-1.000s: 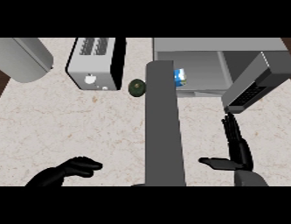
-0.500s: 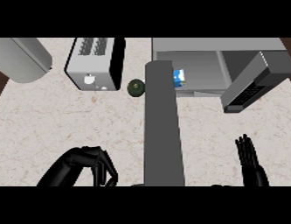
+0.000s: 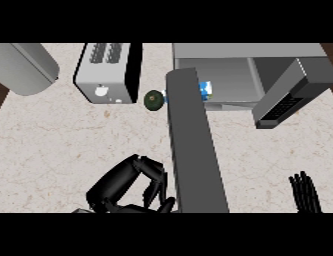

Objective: Pick up the milk, place it into the microwave and close the microwave

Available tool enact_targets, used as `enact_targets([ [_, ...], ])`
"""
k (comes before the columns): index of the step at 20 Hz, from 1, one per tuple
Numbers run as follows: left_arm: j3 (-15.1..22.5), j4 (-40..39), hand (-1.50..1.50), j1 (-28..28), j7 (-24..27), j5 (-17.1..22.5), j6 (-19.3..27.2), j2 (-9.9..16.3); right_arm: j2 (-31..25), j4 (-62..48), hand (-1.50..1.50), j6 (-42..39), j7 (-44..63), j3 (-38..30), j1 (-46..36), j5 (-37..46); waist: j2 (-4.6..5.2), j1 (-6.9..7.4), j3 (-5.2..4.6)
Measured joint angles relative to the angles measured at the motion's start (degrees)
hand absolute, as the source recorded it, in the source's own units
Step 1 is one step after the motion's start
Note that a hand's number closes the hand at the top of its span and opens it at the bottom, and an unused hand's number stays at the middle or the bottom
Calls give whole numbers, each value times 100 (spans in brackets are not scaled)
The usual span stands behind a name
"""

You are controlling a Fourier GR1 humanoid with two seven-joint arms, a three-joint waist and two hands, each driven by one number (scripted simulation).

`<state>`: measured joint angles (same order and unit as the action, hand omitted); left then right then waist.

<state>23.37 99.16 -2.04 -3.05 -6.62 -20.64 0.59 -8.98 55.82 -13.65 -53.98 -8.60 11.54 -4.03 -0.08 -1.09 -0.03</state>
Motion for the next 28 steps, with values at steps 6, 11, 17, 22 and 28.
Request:
enact_targets([
  [6, 1051, -799, 150, -536, 354, -406, 865, -60, -163, 641, -150, -132, 80, 93, 459, -226, -6, -7, -1],
  [11, 1864, -1513, 150, -1282, 293, -185, 1725, -61, -326, 1289, -150, -338, 206, 296, 792, -440, 0, -97, -5],
  [17, 2574, -2265, 150, -2109, 138, 634, 2668, -61, -460, 2141, -150, -547, 444, 581, 907, -744, 26, -341, -18],
  [22, 2846, -2718, 150, -2671, 152, 1371, 3441, -60, -635, 2780, -150, -694, 670, 751, 1016, -1018, 64, -580, -25],
  [28, 2906, -3150, -150, -3074, 599, 2181, 4131, -58, -798, 3440, -150, -771, 953, 929, 1093, -1244, 145, -880, -32],
])
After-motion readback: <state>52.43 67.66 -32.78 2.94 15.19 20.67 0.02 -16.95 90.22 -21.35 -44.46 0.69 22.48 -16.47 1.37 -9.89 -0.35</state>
